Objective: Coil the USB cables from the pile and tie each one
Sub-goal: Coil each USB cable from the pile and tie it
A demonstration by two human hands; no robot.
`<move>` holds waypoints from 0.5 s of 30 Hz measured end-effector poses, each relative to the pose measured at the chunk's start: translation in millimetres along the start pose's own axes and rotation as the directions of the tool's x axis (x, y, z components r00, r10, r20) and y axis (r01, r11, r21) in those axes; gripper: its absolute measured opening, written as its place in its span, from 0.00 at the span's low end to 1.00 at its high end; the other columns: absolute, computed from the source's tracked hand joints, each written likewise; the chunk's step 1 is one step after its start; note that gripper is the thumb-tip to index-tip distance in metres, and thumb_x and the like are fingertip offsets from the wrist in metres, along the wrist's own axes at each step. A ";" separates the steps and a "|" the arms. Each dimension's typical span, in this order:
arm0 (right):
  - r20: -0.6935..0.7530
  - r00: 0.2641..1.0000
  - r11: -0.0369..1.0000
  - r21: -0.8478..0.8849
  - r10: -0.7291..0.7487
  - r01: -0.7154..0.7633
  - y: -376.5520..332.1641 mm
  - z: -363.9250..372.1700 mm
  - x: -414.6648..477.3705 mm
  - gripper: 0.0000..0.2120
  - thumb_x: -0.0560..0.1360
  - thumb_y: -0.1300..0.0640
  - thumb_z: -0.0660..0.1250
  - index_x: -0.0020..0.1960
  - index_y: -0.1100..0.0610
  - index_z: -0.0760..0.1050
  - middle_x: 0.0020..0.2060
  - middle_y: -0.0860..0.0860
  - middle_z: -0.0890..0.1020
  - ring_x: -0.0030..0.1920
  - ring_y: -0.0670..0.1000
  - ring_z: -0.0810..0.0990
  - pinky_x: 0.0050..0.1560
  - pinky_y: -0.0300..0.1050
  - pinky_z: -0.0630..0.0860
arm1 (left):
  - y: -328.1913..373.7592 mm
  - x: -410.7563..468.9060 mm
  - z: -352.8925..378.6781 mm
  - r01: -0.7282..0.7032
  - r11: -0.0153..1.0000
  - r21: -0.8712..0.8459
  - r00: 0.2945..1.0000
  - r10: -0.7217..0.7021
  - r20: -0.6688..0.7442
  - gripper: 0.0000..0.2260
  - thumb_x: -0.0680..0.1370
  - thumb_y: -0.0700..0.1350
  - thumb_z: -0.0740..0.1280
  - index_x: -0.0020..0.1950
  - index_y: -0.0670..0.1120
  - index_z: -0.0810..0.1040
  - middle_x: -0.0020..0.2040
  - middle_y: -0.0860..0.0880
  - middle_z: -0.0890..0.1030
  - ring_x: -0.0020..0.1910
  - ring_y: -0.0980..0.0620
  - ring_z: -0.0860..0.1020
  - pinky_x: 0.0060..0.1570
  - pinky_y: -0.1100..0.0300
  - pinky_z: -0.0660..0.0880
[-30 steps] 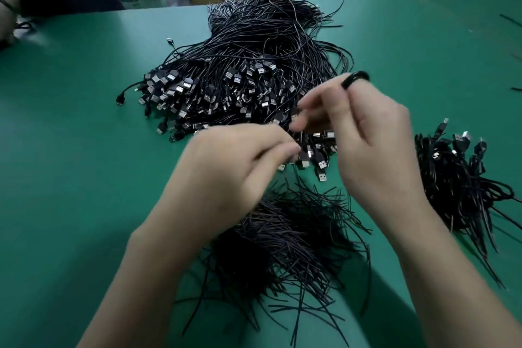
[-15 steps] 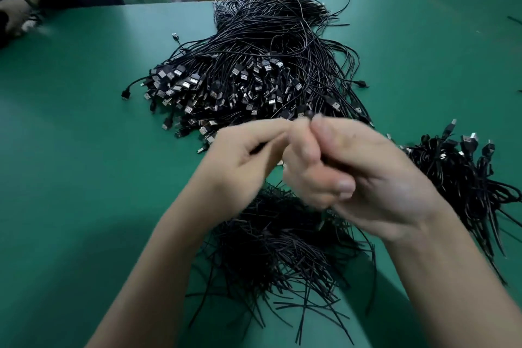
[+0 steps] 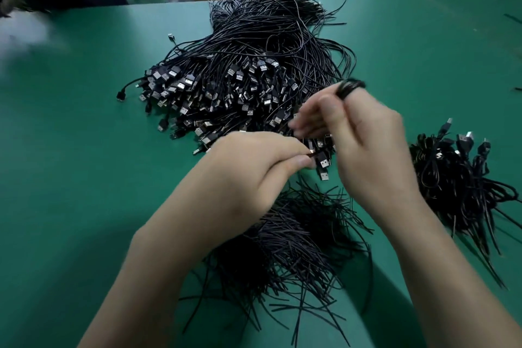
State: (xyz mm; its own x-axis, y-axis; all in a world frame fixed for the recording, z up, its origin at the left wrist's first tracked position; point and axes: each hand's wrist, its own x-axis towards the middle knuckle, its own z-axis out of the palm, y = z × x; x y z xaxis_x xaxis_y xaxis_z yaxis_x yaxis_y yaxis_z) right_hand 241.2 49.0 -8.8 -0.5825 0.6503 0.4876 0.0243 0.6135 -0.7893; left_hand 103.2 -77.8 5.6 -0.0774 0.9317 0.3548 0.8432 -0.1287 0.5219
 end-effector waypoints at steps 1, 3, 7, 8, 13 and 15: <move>0.066 0.998 0.991 -0.134 -0.018 0.027 -0.7 1.2 -2.0 0.13 0.86 0.53 0.57 0.50 0.53 0.79 0.38 0.45 0.84 0.40 0.44 0.83 0.41 0.40 0.78 | 0.1 -0.6 -5.7 -0.033 0.999 0.028 0.998 0.034 -0.047 0.10 0.83 0.48 0.66 0.51 0.48 0.86 0.42 0.55 0.85 0.42 0.57 0.81 0.45 0.55 0.77; 0.214 0.975 0.963 -0.270 0.052 0.007 -1.1 4.1 -4.6 0.15 0.85 0.47 0.56 0.44 0.48 0.78 0.32 0.43 0.80 0.33 0.43 0.78 0.35 0.40 0.72 | -1.4 -2.8 -17.8 -0.064 0.993 0.102 0.988 0.077 -0.132 0.07 0.81 0.50 0.70 0.48 0.51 0.86 0.39 0.57 0.84 0.39 0.56 0.80 0.40 0.60 0.75; 0.600 0.778 0.918 0.176 0.185 -0.355 -8.5 6.1 -6.9 0.25 0.86 0.45 0.50 0.43 0.53 0.80 0.29 0.45 0.70 0.31 0.45 0.66 0.35 0.38 0.63 | -12.4 -8.6 -32.5 0.067 0.997 -0.032 0.942 -0.074 -0.327 0.06 0.75 0.57 0.73 0.39 0.59 0.83 0.31 0.55 0.81 0.31 0.52 0.77 0.31 0.60 0.71; 0.672 0.725 0.847 0.291 0.150 -0.445 -11.3 6.5 -7.8 0.25 0.85 0.46 0.49 0.45 0.57 0.80 0.29 0.47 0.68 0.31 0.47 0.65 0.34 0.39 0.63 | -14.4 -8.9 -31.3 0.105 0.984 -0.146 0.926 -0.151 -0.347 0.06 0.74 0.57 0.74 0.39 0.59 0.84 0.32 0.53 0.82 0.29 0.53 0.77 0.30 0.56 0.71; 0.772 0.634 0.724 0.465 -0.049 -0.510 -14.2 6.1 -9.9 0.13 0.83 0.57 0.56 0.49 0.61 0.77 0.30 0.47 0.67 0.31 0.47 0.65 0.36 0.37 0.66 | -13.6 -2.7 -13.1 0.108 0.809 -0.578 0.920 -0.301 -0.250 0.05 0.73 0.49 0.77 0.47 0.54 0.86 0.39 0.49 0.86 0.36 0.54 0.81 0.37 0.61 0.77; 0.768 0.637 0.706 0.488 -0.068 -0.513 -11.6 3.0 -9.9 0.13 0.83 0.57 0.56 0.49 0.61 0.77 0.30 0.47 0.67 0.30 0.47 0.64 0.35 0.37 0.65 | -18.1 -1.2 -7.6 0.133 0.705 -0.697 0.951 -0.289 -0.110 0.22 0.73 0.44 0.78 0.65 0.51 0.80 0.51 0.49 0.87 0.45 0.55 0.84 0.48 0.64 0.79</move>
State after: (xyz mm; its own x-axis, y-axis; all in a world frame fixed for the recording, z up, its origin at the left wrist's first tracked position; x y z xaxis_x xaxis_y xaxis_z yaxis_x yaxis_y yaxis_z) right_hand 244.3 34.1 -5.6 -0.9966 0.0284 0.0776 -0.0805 -0.1193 -0.9896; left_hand 84.1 -79.2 1.6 -0.3760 0.8857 0.2723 0.2135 -0.2032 0.9556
